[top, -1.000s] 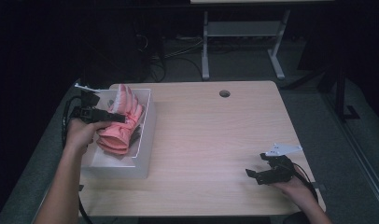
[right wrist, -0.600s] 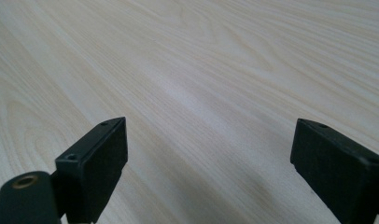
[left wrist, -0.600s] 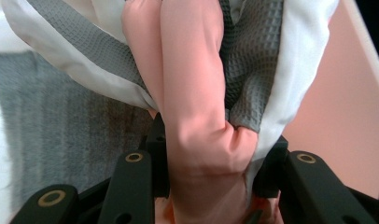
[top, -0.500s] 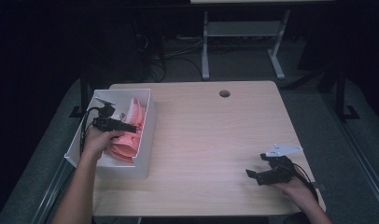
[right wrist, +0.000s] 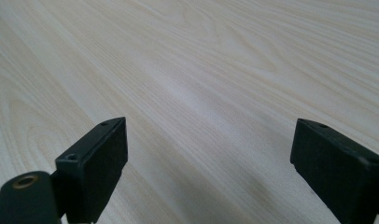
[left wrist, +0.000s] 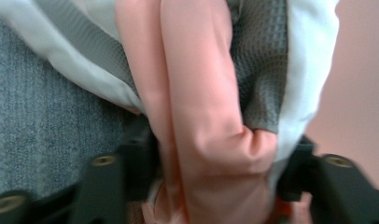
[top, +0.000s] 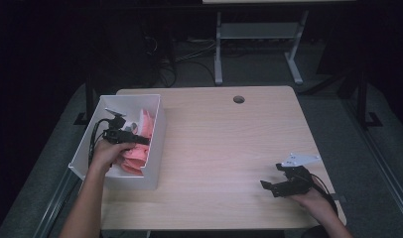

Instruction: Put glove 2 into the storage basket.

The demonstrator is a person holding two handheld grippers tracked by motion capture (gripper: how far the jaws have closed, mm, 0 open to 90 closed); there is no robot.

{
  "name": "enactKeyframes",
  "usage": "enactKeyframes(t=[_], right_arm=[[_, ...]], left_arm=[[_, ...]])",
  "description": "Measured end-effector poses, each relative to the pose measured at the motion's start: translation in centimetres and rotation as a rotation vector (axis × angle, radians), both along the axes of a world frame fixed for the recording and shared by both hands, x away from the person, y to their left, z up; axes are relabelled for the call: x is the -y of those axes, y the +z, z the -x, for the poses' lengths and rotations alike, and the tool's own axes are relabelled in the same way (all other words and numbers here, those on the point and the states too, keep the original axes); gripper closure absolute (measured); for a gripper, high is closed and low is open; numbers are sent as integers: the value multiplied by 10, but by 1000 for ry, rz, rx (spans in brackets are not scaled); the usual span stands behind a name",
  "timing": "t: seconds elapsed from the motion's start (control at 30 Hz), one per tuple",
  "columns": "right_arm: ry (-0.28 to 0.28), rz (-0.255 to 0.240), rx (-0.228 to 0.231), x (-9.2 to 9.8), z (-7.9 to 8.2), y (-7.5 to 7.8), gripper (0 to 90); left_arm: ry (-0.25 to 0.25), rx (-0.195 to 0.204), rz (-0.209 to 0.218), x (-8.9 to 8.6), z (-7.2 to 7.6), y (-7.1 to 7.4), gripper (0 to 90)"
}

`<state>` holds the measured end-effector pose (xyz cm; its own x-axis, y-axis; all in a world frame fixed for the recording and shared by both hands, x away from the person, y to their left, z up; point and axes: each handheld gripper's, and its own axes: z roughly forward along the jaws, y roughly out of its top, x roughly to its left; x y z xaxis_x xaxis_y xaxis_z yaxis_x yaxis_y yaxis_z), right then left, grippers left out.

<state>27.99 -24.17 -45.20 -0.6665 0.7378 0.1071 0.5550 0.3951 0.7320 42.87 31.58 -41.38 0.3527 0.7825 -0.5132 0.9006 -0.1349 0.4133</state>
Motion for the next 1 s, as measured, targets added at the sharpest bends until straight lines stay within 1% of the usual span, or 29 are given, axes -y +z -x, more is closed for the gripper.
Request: enactKeyframes(t=[0.1,0.2,0.23,0.33,0.4,0.5,0.57,0.63,0.7,0.77,0.8,0.87,0.93,1.0], right_arm=[[-1,-2,0,1,0,0,107],[-3,-2,-2,1,-1,0,107],[-4,-2,-2,1,-1,0,107],[-3,0,-1,1,0,0,107],[-2,0,0,1,0,0,107],[-1,-1,-1,1,-1,0,107],[0,-1,-1,1,-1,0,107],[0,-2,0,1,-1,0,107],[-3,-5,-4,1,-1,-1,107],[-5,-8,-9,1,-2,-1,107],[-3,-7,-8,2,-2,-1,107],[-3,-4,-6,2,-2,-1,107],[-3,-6,-9,3,-2,-2,107],[-3,-5,-8,3,-2,-1,107]], left_arm=[[-20,4,-31,0,1,5,252],[-44,17,-66,0,2,11,197],[-38,30,-82,0,3,14,182],[-30,59,-87,-3,5,21,172],[-25,79,-96,-5,6,26,171],[-30,103,-116,-6,8,33,171],[-32,133,-131,-8,9,39,170],[-35,164,-127,-11,11,44,169],[-34,188,-139,-13,12,49,168],[-39,218,-141,-15,13,56,168],[-49,228,-147,-15,13,59,168],[-51,258,-147,-15,16,67,168],[-63,286,-152,-14,18,73,168],[-72,302,-150,-12,20,78,168]])
